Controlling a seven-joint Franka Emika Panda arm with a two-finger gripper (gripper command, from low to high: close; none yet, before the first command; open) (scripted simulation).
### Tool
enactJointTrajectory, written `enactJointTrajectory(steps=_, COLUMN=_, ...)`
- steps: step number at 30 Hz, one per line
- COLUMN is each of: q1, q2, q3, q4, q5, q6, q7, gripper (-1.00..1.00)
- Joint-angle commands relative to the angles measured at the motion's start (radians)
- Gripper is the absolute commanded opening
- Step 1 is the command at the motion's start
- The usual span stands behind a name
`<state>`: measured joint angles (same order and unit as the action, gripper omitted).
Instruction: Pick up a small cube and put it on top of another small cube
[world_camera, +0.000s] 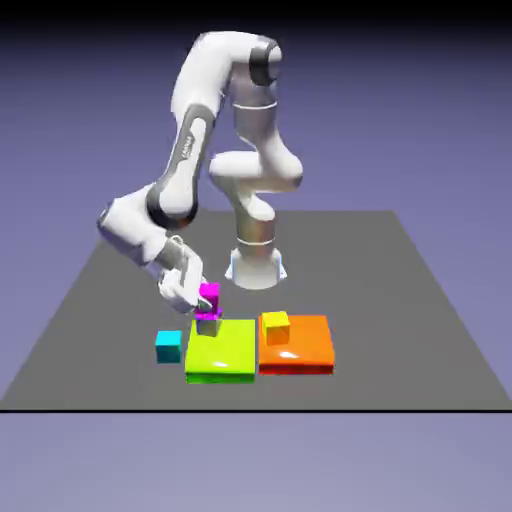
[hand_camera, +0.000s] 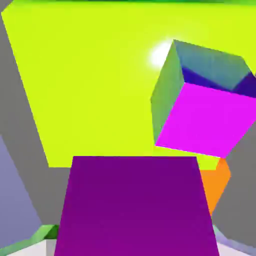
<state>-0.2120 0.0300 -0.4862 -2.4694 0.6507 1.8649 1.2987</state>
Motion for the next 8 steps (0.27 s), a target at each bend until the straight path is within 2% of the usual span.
enactJointTrajectory(steps=1, q1=0.023, q2=0.000, q3=0.000, q4=0.000, q5=-0.003, q6=-0.001, q7=0.001, gripper=-1.00)
enactJointTrajectory(steps=5, q1=0.059, q2=0.097, q3=0.057, q4=-0.067, q5=0.131, q6=0.127, q7=-0.091, gripper=-1.00)
enactJointTrajectory(steps=6, q1=0.059, q2=0.097, q3=0.057, q4=-0.067, q5=0.131, q6=0.127, q7=-0.091, gripper=1.00)
enactJointTrajectory(steps=8, q1=0.047, q2=0.066, q3=0.038, q4=-0.045, q5=0.088, q6=0.085, q7=-0.061, gripper=1.00)
